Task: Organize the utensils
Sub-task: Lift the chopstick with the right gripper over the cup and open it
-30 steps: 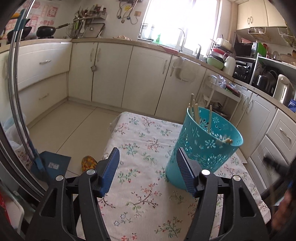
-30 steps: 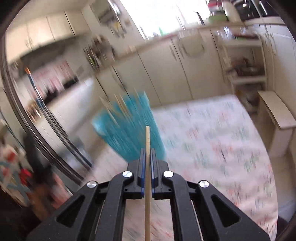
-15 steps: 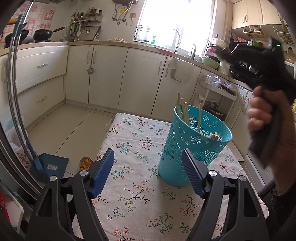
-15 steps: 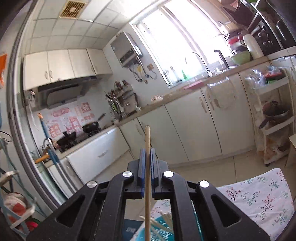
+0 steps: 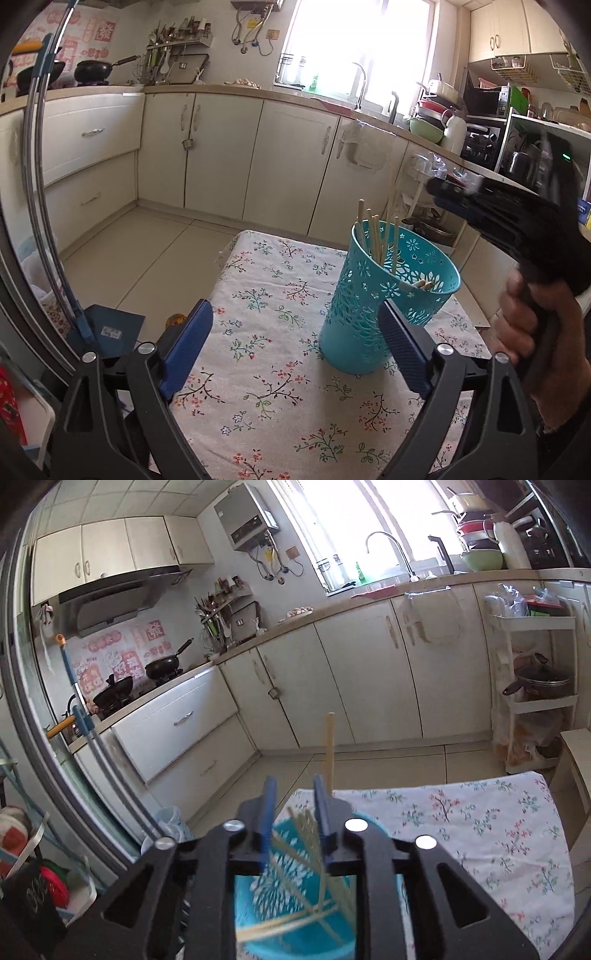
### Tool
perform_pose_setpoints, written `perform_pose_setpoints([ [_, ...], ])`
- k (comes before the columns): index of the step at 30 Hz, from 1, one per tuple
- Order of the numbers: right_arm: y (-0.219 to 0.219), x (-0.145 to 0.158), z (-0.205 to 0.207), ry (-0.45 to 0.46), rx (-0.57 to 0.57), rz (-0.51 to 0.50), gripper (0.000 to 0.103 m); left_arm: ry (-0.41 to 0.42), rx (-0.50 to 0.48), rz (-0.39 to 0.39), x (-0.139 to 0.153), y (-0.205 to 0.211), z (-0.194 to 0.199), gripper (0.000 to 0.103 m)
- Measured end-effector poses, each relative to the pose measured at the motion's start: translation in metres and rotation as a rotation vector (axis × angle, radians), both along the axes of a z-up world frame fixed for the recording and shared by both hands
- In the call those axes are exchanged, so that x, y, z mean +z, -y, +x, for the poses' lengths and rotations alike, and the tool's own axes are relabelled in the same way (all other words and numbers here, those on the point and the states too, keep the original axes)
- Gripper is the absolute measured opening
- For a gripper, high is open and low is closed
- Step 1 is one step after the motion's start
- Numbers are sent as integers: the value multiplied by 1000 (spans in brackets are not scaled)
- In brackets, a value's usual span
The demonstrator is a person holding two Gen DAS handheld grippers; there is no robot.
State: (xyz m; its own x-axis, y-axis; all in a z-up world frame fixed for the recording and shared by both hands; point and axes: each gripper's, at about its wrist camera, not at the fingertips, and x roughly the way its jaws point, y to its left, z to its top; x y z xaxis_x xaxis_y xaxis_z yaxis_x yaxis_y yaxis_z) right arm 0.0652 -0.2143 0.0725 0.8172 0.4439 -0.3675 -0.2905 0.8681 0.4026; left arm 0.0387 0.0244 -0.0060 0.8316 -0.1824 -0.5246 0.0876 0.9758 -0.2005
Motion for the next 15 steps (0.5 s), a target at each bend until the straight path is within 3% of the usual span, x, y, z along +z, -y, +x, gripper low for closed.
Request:
perform_pose_setpoints([
  [2, 9, 2, -26, -7, -4, 9, 33, 6, 6, 14, 6, 1, -4, 93],
  [5, 19, 2, -63, -25, -32, 14, 47, 13, 11, 29, 15, 2, -14, 95],
  [10, 27, 2, -112, -55, -61, 15, 52, 21, 3, 39, 30, 7, -29, 95],
  [15, 27, 7, -156, -87, -108, 43, 64, 56, -13, 69, 56, 14, -54, 95],
])
